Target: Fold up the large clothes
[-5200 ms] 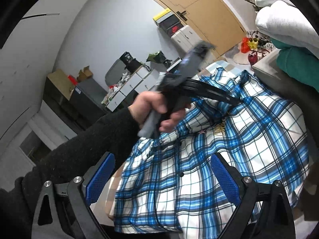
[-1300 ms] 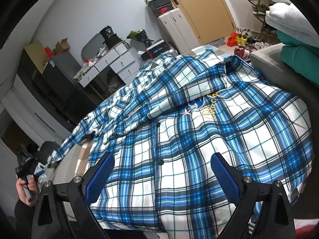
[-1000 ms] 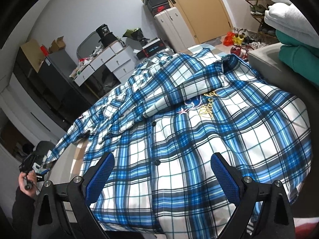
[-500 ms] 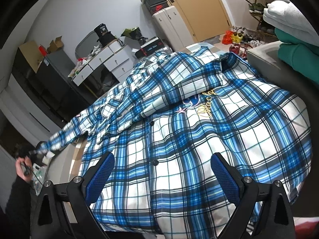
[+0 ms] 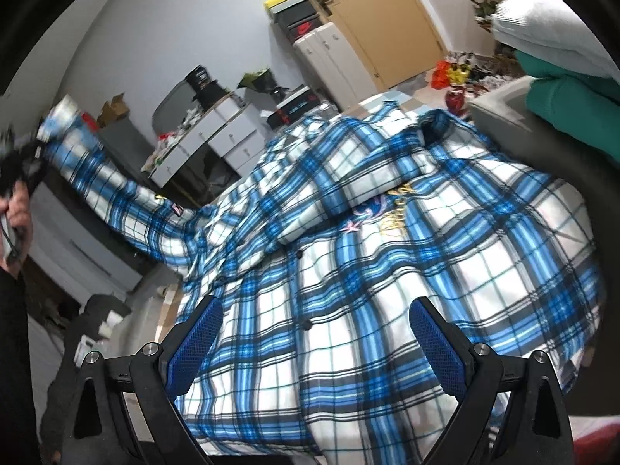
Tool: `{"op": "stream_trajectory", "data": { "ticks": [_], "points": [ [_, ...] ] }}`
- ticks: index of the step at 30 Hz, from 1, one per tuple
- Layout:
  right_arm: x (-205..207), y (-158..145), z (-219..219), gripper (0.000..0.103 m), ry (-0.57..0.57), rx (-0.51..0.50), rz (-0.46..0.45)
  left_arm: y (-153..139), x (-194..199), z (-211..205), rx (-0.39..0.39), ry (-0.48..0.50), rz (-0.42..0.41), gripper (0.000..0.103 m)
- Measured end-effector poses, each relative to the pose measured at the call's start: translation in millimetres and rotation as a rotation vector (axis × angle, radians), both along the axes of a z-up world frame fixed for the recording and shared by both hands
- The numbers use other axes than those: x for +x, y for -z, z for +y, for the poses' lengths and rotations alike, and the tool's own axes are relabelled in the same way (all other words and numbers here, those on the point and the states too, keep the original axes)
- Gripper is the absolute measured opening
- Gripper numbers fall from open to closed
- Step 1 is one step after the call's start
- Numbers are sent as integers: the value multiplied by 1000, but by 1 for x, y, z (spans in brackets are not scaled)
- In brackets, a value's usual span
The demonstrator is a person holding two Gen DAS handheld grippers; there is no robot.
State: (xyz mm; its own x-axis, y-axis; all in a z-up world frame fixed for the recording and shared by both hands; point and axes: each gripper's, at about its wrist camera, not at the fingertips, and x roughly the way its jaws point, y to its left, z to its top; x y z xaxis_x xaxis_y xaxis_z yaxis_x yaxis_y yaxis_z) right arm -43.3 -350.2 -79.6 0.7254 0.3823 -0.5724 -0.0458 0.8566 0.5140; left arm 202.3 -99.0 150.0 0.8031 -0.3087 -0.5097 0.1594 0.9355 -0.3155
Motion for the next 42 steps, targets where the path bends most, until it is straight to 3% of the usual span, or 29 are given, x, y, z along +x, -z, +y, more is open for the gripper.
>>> {"op": "stream_trajectory", "data": {
  "ticks": [2, 5, 6, 8, 11, 13, 15, 17, 18, 19, 21, 23, 26, 28, 31, 36, 39, 42],
  "points": [
    [-2, 0, -5, 98, 23, -7, -1, 31, 23, -60, 26, 92, 70, 3],
    [-7, 0, -18, 98, 71, 10, -1, 106, 58, -144, 32, 208, 182, 3],
    [-8, 1, -24, 98, 90, 28, 5, 127, 66, -157, 26, 228, 212, 3],
    [-10, 3, -33, 98, 115, 64, 12, 184, 88, -185, 13, 254, 350, 3],
    [-9, 9, -51, 98, 163, 106, 33, 265, 108, -207, 57, 274, 559, 2],
    [-5, 13, -57, 98, 162, 132, 59, 288, 110, -201, 51, 248, 652, 3],
    [-1, 18, -60, 98, 153, 164, 83, 283, 100, -190, -14, 272, 638, 12],
    [1, 17, -57, 98, 143, 164, 84, 266, 82, -175, 0, 286, 578, 41],
    [2, 15, -54, 98, 133, 153, 79, 256, 71, -164, 6, 286, 543, 69],
    [2, 13, -49, 98, 121, 138, 69, 246, 61, -149, 8, 274, 495, 79],
    [-2, 10, -43, 98, 112, 115, 57, 228, 41, -113, 2, 235, 429, 79],
    [-1, 9, -38, 98, 110, 103, 55, 222, 24, -82, 0, 195, 430, 79],
    [2, 9, -32, 98, 115, 88, 57, 226, 2, -25, -26, 55, 443, 79],
    [6, 6, -28, 98, 114, 66, 70, 235, -3, -16, -51, -19, 425, 79],
    [21, -10, -18, 98, 83, 6, 51, 256, -23, 17, -41, -206, 420, 79],
    [94, -54, 27, 98, -35, -288, -1, 287, 3, 63, -112, -274, 553, 79],
    [150, -65, 62, 98, -132, -363, -4, 294, 8, 81, -143, -330, 547, 79],
    [209, -58, 101, 97, -242, -385, 54, 299, 15, 87, -74, -333, 551, 79]
  ]
}}
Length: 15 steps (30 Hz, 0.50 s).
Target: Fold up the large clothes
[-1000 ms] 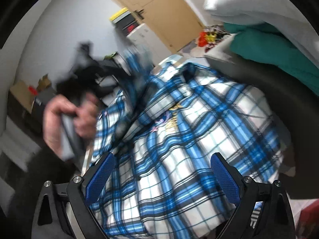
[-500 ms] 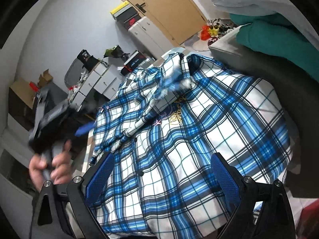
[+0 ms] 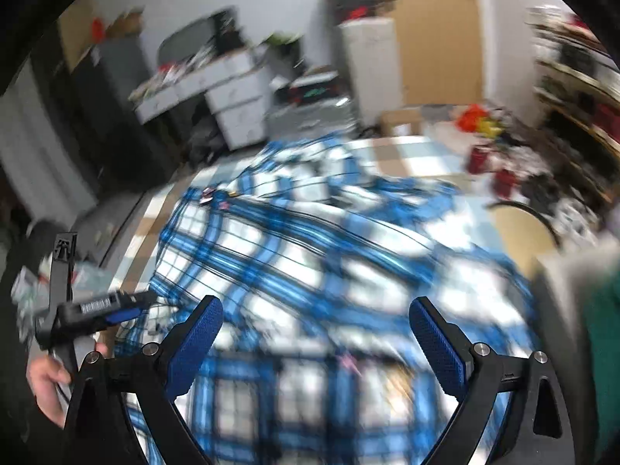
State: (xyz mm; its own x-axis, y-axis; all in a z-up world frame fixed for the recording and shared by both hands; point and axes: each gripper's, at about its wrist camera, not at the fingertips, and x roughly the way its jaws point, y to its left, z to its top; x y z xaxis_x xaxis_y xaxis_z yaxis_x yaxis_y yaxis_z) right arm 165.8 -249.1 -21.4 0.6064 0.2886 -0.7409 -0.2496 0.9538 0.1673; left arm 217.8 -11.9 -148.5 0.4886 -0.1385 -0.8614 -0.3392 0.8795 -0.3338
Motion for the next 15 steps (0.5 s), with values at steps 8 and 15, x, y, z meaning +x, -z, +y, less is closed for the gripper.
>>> {"op": "stream_trajectory", "data": {
  "ticks": [8, 15],
  "points": [
    [127, 30, 132, 65, -178, 7, 115, -3, -22, 36, -49, -94, 7, 79],
    [178, 97, 215, 35, -215, -184, 229, -31, -40, 61, 6, -173, -93, 79]
  ]
}}
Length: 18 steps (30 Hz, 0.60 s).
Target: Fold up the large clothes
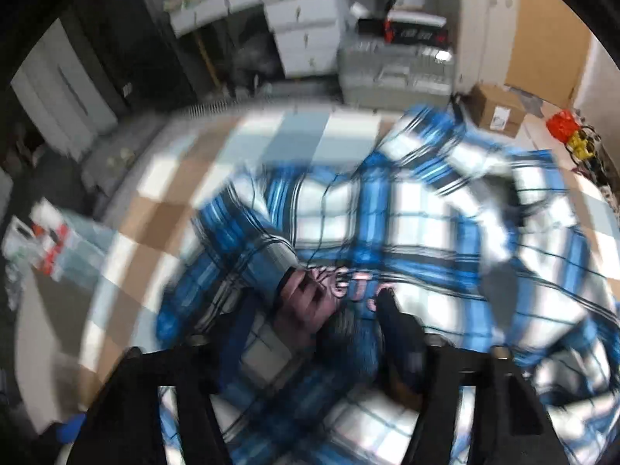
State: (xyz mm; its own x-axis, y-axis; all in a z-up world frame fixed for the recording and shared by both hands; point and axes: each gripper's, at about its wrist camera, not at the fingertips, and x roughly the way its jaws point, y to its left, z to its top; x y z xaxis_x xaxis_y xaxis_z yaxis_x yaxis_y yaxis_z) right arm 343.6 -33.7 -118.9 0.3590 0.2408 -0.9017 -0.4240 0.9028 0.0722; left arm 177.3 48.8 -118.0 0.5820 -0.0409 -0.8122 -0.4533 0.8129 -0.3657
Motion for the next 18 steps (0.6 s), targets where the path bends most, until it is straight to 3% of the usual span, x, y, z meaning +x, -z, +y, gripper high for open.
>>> {"op": "stream_trajectory", "data": {
  "ticks": [2, 5, 9, 11, 14, 16, 18],
  "points": [
    [-1, 16, 13, 36, -14, -121, -18, -1, -1, 6, -26, -18, -5, 79],
    [-8, 5, 23, 36, -40, -168, -60, 5, 1, 7, -33, -22, 18, 79],
    [-39, -53, 14, 36, -57, -24, -247, 12, 0, 11, -46, -42, 63, 79],
    [-50, -68, 10, 36, -74, 52, -269, 13, -2, 13, -57, -51, 64, 79],
    [-45, -57, 10, 33, -105, 113, -149, 16, -4, 15, -47, -55, 71, 79],
    [-37, -26, 6, 32, -62, 41, -56, 17, -4, 17, -42, -64, 77, 79],
    [-31, 8, 1, 19, -28, -20, 37, 20, -4, 19, -35, -73, 88, 79]
  ]
}}
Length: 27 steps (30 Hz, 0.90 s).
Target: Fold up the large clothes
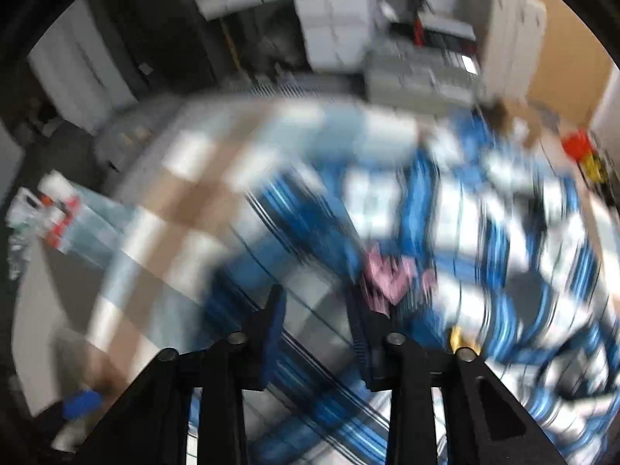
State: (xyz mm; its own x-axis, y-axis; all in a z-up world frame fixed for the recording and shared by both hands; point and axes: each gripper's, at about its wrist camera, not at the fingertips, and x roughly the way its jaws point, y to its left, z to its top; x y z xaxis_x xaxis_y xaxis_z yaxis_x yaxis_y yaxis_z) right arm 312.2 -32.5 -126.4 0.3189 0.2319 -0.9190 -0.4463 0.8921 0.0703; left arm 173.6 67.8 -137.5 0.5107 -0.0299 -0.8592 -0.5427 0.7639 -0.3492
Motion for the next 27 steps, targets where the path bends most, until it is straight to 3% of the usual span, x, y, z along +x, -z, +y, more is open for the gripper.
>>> {"op": "stream_trajectory", "data": {
  "ticks": [3, 6, 7, 10, 12, 16, 20, 23, 25, 26, 27],
  "points": [
    [-9, 10, -4, 20, -15, 17, -19, 2, 1, 0, 6, -5, 8, 79],
    [-20, 1, -8, 18, -80, 74, 14, 2, 4, -4, 15, 11, 10, 79],
    [-26, -8, -14, 18, -88, 79, -14, 2, 5, -7, 19, 20, 8, 79],
    [-50, -46, -48, 34, -107, 82, -159, 2, 7, -16, 34, 57, 12, 79],
    [-61, -65, -91, 51, -60, 83, -223, 2, 9, -24, 52, 78, 16, 79],
    [-76, -75, -157, 51, 17, 72, -187, 0, 12, -42, 93, 115, 15, 79],
    [-97, -61, -191, 51, 1, -50, -110, -3, 18, -60, 133, 146, 14, 79],
    [-94, -26, -203, 49, 39, -132, -78, 0, 23, -72, 133, 175, 15, 79],
    [-82, 8, -203, 45, 73, -148, 6, 2, 26, -81, 137, 190, 22, 79],
    [-83, 7, -204, 45, 81, -113, -58, 4, 28, -85, 149, 201, 27, 79],
    [-79, 12, -200, 46, 79, -123, -54, 4, 29, -88, 164, 211, 27, 79]
  ]
}}
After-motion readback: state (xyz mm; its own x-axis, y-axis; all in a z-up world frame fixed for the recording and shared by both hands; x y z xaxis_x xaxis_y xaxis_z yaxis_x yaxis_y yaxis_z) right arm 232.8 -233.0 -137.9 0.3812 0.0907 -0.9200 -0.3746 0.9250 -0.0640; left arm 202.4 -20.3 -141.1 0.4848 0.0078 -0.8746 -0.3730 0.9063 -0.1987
